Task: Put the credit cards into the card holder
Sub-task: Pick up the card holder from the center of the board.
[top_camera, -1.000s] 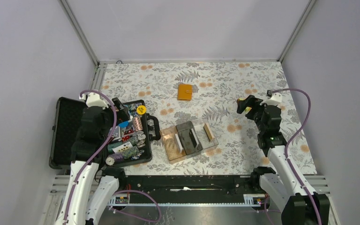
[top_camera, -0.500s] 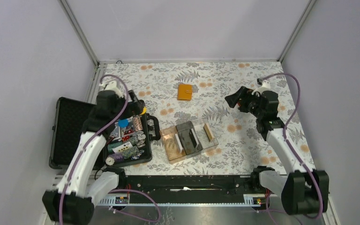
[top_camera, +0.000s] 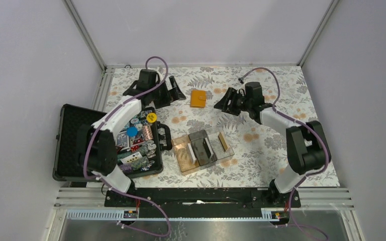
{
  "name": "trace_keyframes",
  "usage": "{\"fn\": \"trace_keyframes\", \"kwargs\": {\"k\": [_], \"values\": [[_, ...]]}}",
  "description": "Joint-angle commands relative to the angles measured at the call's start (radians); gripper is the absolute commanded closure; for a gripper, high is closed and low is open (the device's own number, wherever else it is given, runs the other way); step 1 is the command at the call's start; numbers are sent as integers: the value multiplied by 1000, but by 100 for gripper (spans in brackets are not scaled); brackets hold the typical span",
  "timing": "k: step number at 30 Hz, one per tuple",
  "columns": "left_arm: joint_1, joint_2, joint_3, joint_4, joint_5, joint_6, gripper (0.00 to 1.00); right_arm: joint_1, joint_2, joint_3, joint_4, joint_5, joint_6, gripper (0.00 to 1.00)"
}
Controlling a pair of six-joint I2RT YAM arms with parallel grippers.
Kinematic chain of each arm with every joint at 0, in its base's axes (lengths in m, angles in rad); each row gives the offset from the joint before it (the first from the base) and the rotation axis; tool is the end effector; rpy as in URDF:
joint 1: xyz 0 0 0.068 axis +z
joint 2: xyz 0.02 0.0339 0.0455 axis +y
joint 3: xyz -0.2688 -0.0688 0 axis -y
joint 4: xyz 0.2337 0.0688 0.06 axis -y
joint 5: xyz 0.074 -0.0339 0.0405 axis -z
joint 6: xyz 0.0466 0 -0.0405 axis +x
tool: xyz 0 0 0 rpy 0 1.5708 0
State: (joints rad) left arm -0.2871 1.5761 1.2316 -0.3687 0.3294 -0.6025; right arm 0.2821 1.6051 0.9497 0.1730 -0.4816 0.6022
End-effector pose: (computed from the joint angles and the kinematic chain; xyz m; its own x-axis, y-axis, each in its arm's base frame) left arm 0.3323 -0.1138 0.2826 -0.8018 -0.3224 -0.5032 0.0585 0.7956 -0.6030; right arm 0.3332 0.1191 0.2338 -0.7302 0.3111 -0.6083 -0.2757 0.6805 0.6789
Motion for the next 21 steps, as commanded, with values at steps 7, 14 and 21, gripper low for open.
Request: {"fn": "trace_keyframes", "kwargs": {"k": [7,14,21], "values": [[-67,267,256,-25,-40,-77,2,63,300,268,-45,48,150,42],[-72,454,457,-156,-82,-135,1,106,456,455,-153,131,194,42],[-73,526,525,-197,-122,-191,2,126,533,580,-316,262,231,38]]}}
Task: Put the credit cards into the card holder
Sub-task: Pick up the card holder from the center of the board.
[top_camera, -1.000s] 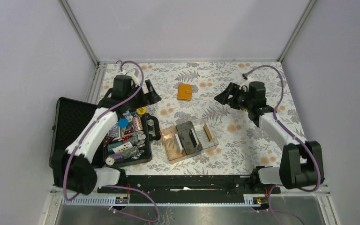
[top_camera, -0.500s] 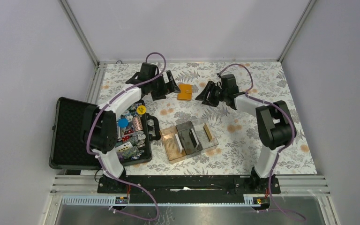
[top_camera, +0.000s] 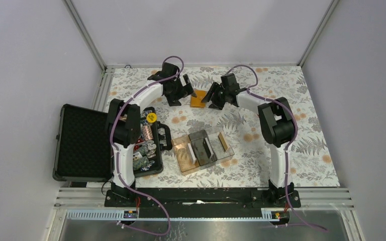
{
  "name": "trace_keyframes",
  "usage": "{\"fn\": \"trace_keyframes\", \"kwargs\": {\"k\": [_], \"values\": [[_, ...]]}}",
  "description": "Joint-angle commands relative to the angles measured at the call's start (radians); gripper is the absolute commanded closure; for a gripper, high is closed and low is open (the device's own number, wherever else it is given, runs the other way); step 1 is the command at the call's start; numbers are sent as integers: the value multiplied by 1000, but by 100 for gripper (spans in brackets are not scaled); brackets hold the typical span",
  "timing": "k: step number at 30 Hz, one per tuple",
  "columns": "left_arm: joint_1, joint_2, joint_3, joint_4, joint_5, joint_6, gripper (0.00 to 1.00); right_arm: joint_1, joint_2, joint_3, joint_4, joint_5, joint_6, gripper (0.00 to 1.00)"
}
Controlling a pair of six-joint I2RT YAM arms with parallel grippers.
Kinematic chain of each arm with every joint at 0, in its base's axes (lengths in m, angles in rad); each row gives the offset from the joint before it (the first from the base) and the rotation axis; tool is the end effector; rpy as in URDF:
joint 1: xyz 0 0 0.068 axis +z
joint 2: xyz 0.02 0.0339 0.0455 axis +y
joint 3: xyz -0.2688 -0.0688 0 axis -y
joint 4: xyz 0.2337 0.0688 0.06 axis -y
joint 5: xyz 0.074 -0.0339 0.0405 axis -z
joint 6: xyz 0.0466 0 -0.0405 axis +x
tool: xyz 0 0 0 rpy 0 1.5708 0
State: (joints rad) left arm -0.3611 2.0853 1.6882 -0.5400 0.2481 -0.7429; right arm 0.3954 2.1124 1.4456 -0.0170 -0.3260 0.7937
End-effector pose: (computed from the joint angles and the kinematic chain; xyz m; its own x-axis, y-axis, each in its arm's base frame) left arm 0.4278 -0.1738 0.2164 -0.8789 -0.3690 -0.3023 -0.1575 0.8227 -0.5463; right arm 0.4288 0.1952 0.1718 -0.8323 0.3845 -0.3993 -0.0009 0.7195 0.6945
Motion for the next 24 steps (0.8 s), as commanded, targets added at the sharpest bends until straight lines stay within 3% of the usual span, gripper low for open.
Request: {"fn": "trace_keyframes", "kwargs": {"k": [1,18,24], "values": [[-1,29,77,-29,-33,-58,2,14,32,98,-144,121,40,38],[-13,215,251,-113,60,-126,17,55,231,428,-416,112,42,37],[-15,283,325,-136,112,-133,37,56,250,435,-397,58,56,39]]}}
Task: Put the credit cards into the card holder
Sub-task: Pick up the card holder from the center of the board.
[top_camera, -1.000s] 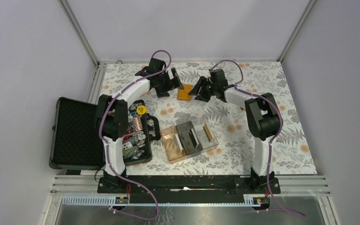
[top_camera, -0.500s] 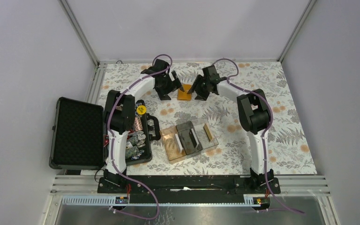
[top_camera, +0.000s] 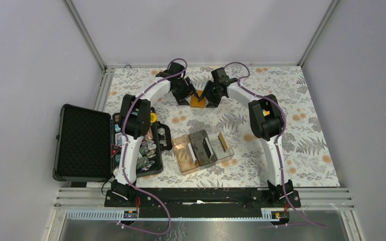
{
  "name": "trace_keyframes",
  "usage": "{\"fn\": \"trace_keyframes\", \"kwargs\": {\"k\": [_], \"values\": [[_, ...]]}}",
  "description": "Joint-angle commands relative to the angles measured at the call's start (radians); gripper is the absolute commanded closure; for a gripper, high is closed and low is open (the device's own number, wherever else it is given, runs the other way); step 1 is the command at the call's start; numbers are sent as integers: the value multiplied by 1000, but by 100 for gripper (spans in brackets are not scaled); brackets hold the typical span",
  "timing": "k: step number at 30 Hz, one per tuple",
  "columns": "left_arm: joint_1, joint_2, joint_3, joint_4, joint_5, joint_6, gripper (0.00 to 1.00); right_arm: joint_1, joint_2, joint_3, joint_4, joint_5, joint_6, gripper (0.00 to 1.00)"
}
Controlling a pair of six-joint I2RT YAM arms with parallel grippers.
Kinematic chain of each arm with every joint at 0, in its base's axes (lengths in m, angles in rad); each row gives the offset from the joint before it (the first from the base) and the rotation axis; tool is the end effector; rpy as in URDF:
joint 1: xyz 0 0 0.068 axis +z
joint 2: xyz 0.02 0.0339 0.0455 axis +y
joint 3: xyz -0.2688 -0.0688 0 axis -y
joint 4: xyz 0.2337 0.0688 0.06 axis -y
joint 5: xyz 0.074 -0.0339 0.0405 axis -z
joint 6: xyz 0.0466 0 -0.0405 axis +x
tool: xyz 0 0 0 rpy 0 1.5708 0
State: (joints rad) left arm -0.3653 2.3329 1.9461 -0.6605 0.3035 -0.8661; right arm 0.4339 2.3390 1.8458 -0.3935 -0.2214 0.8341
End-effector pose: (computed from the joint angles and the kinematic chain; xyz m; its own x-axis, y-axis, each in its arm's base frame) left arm 0.4657 -0.1930 0.1728 -0.8900 -0.4379 -0.1267 -0.3050 0.7785 -0.5485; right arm 0.4644 0.2264 0.1564 -0.8695 0.3935 -0.2985 0.1607 0.7968 0.5824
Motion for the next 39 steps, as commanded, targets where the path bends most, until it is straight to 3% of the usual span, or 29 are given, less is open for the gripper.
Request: {"fn": "trace_keyframes", "kwargs": {"k": [1,3,7,10,16,26,31,39], "values": [[-11,37,67,-16,57,-9,39,18,33,39,-12,-79,27,41],[-11,32,67,-17,58,-2,37,21,40,56,-26,-80,25,44],[-11,3,47,3,61,19,37,20,12,-4,39,-71,34,58],[-11,-42,0,54,96,18,39,20,-7,-49,98,-82,53,73],[-12,-179,-121,130,57,50,28,20,-103,-190,198,-29,63,100],[-17,-498,-432,249,-57,145,16,20,-340,-492,326,42,29,100],[-23,-673,-661,455,-56,143,13,20,-427,-619,411,35,7,100],[-33,-883,-911,715,38,76,10,20,-481,-650,588,-40,-24,100]]}}
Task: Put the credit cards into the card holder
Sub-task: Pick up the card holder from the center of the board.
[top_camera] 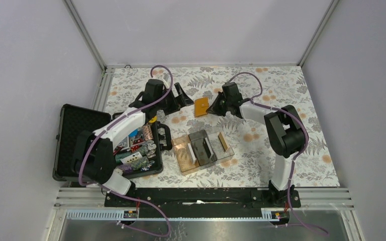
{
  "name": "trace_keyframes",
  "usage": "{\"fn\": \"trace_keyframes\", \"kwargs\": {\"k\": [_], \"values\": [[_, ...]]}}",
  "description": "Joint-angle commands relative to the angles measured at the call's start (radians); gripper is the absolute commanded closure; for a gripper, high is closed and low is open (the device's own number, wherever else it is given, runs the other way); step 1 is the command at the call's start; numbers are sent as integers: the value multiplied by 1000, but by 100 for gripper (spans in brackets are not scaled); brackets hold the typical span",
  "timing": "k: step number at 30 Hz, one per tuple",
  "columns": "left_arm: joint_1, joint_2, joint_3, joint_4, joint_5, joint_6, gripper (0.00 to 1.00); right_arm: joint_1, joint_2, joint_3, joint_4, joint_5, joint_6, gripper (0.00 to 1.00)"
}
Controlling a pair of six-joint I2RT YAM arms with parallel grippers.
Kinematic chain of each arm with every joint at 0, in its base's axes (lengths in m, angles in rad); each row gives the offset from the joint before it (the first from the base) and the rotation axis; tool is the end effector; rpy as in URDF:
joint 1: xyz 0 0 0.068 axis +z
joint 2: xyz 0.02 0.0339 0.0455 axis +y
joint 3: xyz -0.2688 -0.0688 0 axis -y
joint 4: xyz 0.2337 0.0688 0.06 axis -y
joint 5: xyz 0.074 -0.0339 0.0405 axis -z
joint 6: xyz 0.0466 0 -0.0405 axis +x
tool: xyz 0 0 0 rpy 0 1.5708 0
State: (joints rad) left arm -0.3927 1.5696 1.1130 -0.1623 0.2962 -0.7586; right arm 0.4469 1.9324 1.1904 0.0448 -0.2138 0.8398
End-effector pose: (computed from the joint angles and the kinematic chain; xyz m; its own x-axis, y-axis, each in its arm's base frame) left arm 0.3204 -0.1475 0.2643 -0.7919 -0.3841 -0.4747 0.0564 0.7280 -0.6832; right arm 0.3741 0.1902 0.1745 -0.8102 0.4185 -0.4104 0.0512 0.7480 0.6617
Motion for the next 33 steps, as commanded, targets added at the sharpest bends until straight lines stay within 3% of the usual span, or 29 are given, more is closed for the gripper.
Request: {"fn": "trace_keyframes", "kwargs": {"k": [1,10,19,26,33], "values": [[-6,-150,-101,232,51,-36,10,7,-84,7,176,-63,-31,100],[-5,-459,-266,273,74,-38,10,8,-277,-35,348,-157,-123,100],[-16,-682,-436,438,194,-192,3,10,-629,-291,526,-423,-140,100],[-58,-679,-411,486,256,-242,1,21,-865,-375,524,-555,-128,100],[-105,-602,-423,780,353,-381,1,30,-907,-370,548,-632,-92,100]]}}
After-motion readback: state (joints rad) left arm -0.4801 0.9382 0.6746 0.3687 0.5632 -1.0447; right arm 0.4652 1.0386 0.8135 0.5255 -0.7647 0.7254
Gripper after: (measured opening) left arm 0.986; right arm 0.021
